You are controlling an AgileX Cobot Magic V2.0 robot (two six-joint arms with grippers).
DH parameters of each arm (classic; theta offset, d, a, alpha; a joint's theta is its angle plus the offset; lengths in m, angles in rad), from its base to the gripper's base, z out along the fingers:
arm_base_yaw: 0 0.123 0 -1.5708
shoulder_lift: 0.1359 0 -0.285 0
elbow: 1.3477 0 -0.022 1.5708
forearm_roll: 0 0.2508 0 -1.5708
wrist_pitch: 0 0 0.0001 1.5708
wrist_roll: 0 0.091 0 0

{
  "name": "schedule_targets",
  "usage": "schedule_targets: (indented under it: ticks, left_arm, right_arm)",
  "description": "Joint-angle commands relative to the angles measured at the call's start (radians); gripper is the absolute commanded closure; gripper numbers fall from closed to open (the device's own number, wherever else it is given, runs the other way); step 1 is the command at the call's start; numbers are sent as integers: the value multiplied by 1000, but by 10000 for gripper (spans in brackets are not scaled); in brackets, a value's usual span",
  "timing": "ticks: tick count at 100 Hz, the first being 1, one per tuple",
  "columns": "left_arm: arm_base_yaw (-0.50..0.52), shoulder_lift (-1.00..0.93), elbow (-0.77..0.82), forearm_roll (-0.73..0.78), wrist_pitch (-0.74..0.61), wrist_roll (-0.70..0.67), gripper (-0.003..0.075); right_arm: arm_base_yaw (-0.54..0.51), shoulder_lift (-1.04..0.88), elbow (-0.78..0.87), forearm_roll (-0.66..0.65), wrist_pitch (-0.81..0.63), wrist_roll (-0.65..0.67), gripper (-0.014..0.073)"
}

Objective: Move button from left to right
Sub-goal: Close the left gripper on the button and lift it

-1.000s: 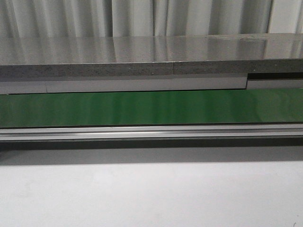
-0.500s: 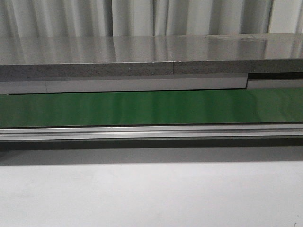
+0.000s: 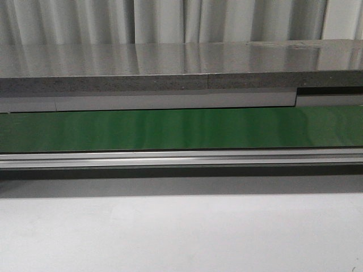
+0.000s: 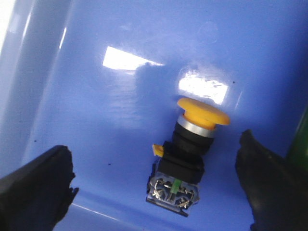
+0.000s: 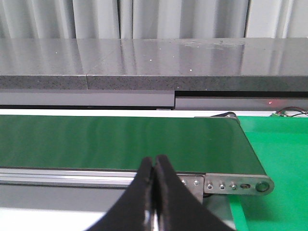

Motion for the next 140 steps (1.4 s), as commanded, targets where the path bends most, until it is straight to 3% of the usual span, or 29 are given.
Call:
schedule_targets:
  ticks: [1,59,74,95,122,140]
  left_arm:
    - [0,-26,-40,-7,-10,4,59]
    - [0,68,-44,-13,-1,24,60]
    - [0,104,-44,-13,-1,24,97]
    - [-2,123,-44,-13,-4,24,251]
    - [-2,112,-51,-16,-4,45,736]
    - [-2,51,-64,-25,-3,46,739]
  right_arm:
    - [0,-17,-17,-11,-84,-2,662]
    - [0,-17,-17,-11,-84,-2,662]
    - [0,-17,-17,-11,-84,-2,662]
    - [0,-17,-17,-11,-84,-2,662]
    - [0,-17,-17,-11,-84,-2,662]
    - [0,-17,-17,-11,-84,-2,662]
